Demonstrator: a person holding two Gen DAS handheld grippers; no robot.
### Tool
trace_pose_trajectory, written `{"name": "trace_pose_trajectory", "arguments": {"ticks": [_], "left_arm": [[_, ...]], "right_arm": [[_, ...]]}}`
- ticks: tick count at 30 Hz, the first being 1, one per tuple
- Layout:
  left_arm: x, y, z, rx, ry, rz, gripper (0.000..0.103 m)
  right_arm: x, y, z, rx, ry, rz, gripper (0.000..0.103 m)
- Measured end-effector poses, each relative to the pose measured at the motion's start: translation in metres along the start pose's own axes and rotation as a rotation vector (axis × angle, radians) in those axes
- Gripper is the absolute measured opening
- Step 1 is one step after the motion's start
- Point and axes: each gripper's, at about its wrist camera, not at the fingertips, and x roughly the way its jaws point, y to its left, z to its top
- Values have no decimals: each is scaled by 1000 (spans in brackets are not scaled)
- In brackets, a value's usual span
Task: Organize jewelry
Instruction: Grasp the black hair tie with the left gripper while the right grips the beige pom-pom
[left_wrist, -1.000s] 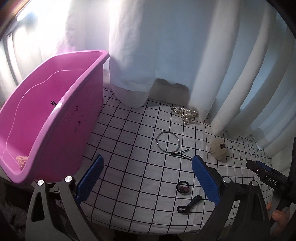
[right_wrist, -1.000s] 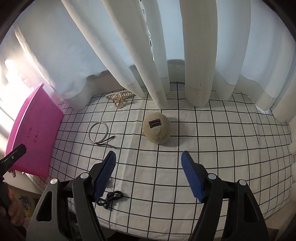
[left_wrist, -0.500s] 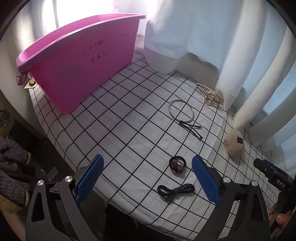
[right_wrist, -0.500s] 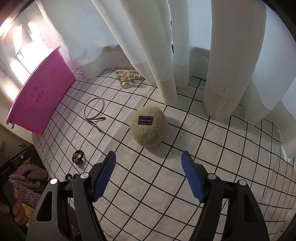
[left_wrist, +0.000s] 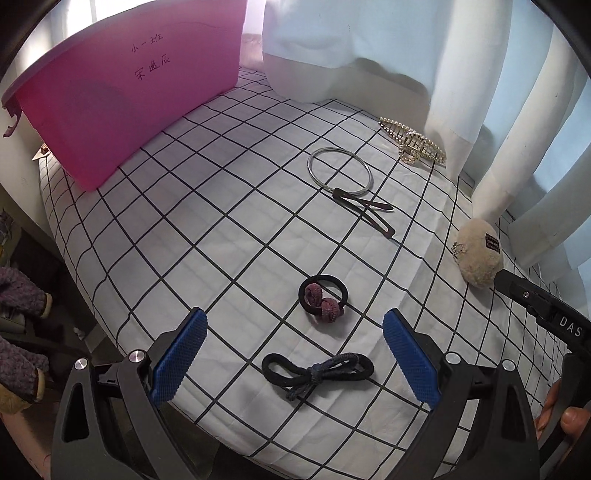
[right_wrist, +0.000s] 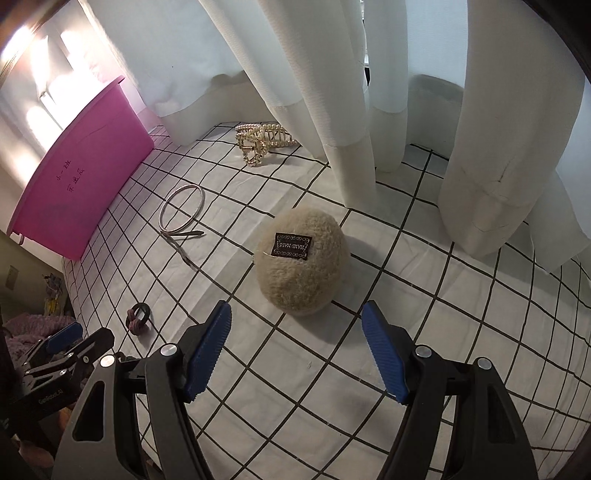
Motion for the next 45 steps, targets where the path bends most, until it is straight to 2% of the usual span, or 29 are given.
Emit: {"name": "trace_pose_trajectory", "arguments": {"ticks": [4,10,19,23,34,38,43,45], "left_arm": [[10,-9,-2,22,-10,7,94],[18,-9,1,1,-20,13,94],[38,-6,3,-46,23,20,94],[46,-7,5,-50,43,45,94],[51,-14,11,-6,20,96,94],[47,-15,4,-2,5,91,94],[45,-15,2,3,0,94,89],[44,-13,2,8,4,93,80]], "right_arm": [[9,-4,3,22,-7,14,70],[21,2,8,-3,11,-33,70],[43,0,14,-3,46,-73,70],[46,1,18,-18,27,-91,72],[55,7,20,-73,-11,-132,74],[56,10,18,-112,-23,-163,75],[57,15,13,-139,-38,-191,74],[57,16,12,-149,-43,-197,74]]}}
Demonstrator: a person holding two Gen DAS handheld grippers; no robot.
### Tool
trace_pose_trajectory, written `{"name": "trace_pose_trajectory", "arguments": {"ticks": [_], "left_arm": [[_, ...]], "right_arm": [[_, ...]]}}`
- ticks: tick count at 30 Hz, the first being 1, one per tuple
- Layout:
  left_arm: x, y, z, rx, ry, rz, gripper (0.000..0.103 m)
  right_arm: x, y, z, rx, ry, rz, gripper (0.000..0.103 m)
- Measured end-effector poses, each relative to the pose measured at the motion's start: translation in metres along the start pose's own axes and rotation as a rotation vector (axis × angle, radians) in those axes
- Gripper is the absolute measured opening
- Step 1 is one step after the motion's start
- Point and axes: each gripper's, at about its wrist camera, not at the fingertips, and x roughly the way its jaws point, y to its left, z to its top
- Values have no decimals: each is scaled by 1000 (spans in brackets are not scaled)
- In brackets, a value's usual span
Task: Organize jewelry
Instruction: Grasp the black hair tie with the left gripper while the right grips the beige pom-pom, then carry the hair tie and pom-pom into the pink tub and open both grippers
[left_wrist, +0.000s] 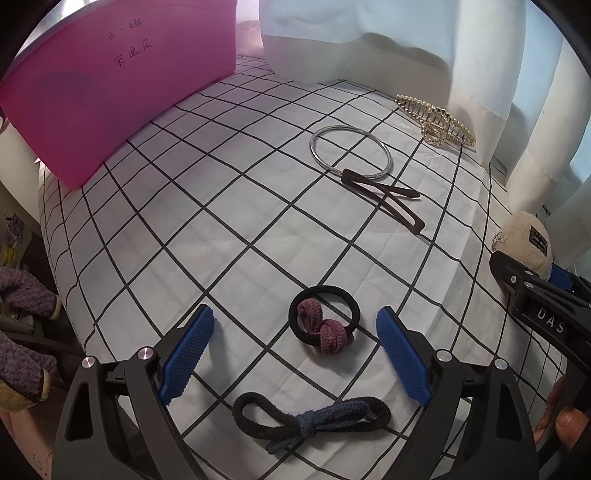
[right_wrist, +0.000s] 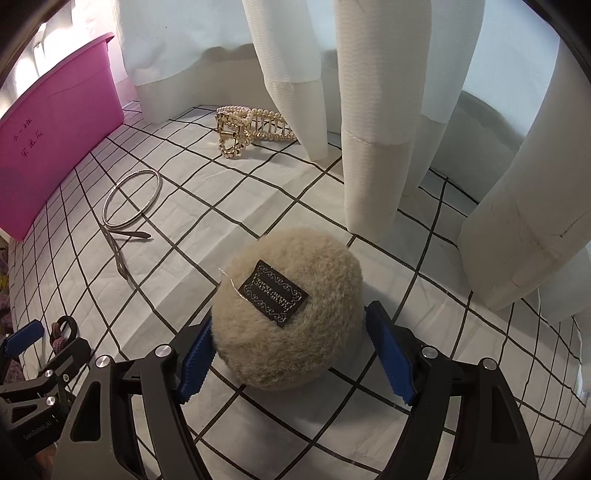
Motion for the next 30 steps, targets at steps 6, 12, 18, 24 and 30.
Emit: {"name": "trace_pose_trajectory", "arguments": {"ticks": [6,12,18,24,30], "left_arm": [[-4,5,1,15,-10,1,42],[-6,12,3,6,-10,-35,16],[-23,19,5,6,-54,-51,16],[-54,28,14,10,-92,-63,15],[-99,40,26,9,-142,-64,16]], "right_arm": [[-3,0,-2,11,-11,-3,65],[-7,0,-4,30,-16,21,59],[-19,-2,-9,57,-24,53,59],[-44,-7,-10,69,-31,98,59],[-84,-8,0,51,-70,149,59]]}}
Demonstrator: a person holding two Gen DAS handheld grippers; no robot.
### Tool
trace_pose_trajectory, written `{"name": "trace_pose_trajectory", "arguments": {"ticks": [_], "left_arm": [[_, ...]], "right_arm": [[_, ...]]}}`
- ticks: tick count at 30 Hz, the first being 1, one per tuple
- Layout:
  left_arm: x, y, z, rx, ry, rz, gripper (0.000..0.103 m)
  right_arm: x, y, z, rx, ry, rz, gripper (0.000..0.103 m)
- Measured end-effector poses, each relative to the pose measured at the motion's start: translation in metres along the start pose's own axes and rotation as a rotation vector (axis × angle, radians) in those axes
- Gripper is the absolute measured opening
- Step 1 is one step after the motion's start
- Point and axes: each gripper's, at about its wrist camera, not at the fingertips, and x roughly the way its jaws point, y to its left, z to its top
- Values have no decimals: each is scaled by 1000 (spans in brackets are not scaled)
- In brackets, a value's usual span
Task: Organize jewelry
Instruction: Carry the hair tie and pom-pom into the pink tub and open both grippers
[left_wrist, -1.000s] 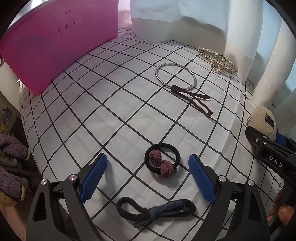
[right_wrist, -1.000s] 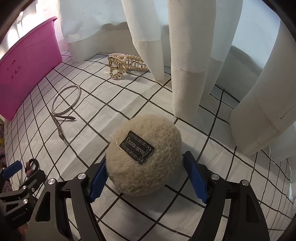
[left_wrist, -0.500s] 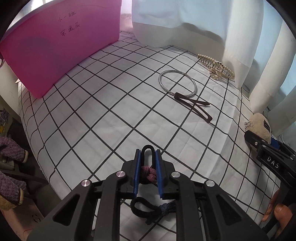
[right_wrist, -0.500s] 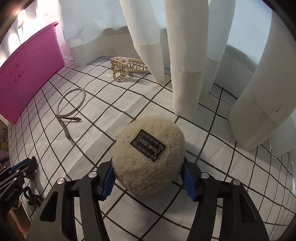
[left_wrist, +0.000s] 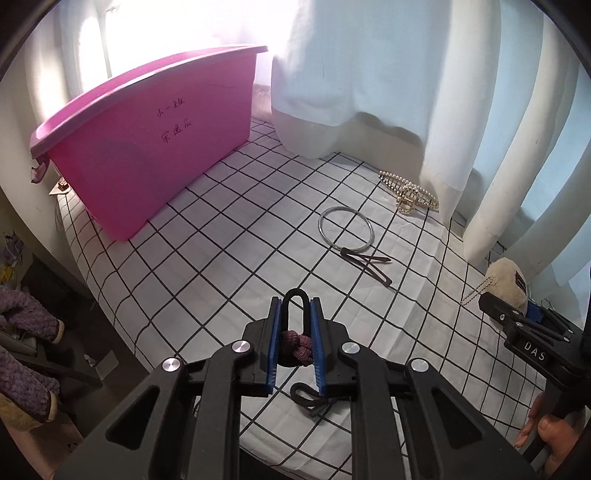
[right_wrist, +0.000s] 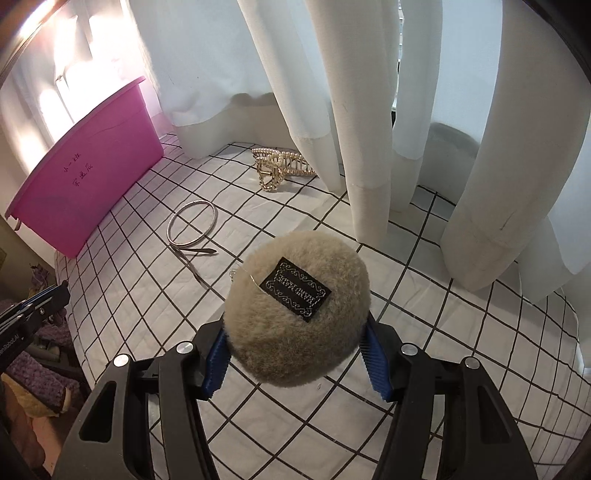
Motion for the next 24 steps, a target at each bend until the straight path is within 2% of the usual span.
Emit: {"name": "trace_pose_trajectory", "arguments": {"ticks": [6,11,17,24], "left_arm": [[-45,18,23,-15,-73,-7,16],[-67,46,49,-30,-119,-15,16],[-78,94,93,-13,-198,-36,16],[-74,175,157,-8,-252,-24,16]], "right_arm": [[-37,21,25,-39,-49,33,59],[-56,55,56,-71,-105,54,59],[-60,117,105,-76,-182,94,59],[-45,212,176,-99,-238,192,59]]}}
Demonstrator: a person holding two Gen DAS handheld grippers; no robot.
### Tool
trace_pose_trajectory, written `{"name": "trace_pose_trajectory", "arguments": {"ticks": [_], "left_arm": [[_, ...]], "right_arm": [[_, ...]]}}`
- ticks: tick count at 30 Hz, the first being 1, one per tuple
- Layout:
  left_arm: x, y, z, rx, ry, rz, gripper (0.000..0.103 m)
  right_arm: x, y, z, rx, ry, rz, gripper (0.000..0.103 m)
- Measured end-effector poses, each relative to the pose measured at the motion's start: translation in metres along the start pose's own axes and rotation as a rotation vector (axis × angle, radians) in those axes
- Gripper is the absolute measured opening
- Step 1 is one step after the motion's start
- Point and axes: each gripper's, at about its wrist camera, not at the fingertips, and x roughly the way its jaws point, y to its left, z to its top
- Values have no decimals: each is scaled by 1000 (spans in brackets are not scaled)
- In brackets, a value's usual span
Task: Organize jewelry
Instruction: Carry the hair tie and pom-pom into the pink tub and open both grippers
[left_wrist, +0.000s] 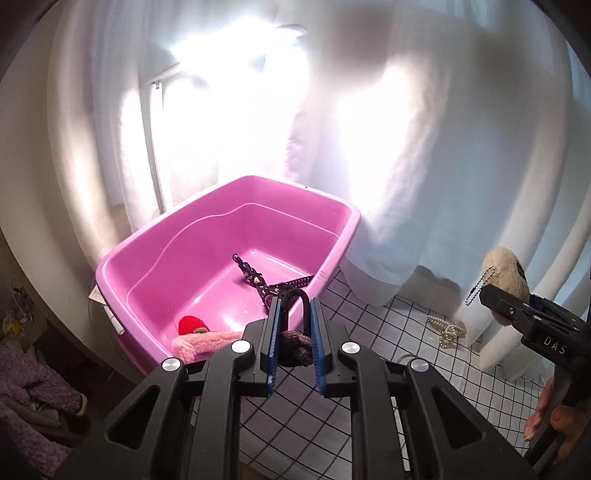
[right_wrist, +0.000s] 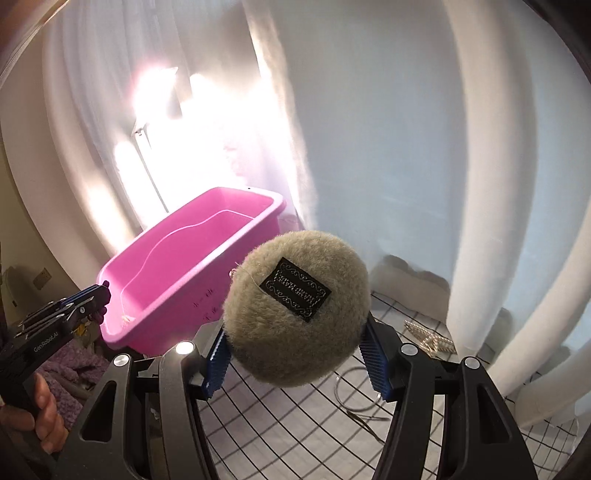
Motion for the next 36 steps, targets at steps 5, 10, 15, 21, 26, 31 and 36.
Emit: {"name": "trace_pose_trajectory", "arguments": {"ticks": [5,10,15,21,26,31,36], "left_arm": [[31,57,33,-9,11,38,16],[69,98,50,-22,66,43,16],[101,122,53,-24,134,28,16],[132,135,50,-34,204,11,16],[148,142,48,-45,252,5,16],[157,146,49,-52,282,4,18],[161,148,50,-52,298,6,27]], "right_arm": [[51,56,43,-24,2,60,59],[107,99,69,-41,57,81,59],[163,128,78,-74,147,71,59],[207,143,71,-90,253,38,59],[226,142,66,-92,311,10,59],[239,141,65,-88,345,-13,59],[243,141,66,-83,355,-31,60]]}}
